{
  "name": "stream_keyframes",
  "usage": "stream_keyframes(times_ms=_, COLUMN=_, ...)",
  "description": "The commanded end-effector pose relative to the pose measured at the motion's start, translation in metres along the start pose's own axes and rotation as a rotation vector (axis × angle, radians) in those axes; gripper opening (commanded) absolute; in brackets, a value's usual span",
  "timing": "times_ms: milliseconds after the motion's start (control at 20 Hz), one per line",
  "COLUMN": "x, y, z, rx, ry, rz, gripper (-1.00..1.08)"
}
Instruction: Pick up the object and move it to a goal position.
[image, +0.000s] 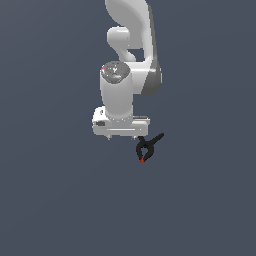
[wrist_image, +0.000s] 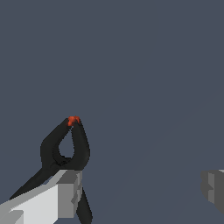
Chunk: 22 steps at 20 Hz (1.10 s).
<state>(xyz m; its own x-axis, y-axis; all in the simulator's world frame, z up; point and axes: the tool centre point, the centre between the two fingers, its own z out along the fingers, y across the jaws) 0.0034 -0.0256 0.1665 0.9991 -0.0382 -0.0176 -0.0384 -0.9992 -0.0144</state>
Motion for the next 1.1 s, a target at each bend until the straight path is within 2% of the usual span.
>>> stream_keyframes(times_ms=0, x=0.0, y=0.0, z=0.0, rx=0.0, ry=0.0, rz=0.0, gripper=0.28)
stream_keyframes(times_ms=400, x=0.001, y=0.013, z=0.006, rx=-0.005, ry=-0.003, rz=0.009, gripper=0.28)
stream_keyframes(times_ms=1050, x=-0.003, y=-0.002, z=0.016, rx=-0.033, ry=0.003, rz=0.069, gripper=0.28)
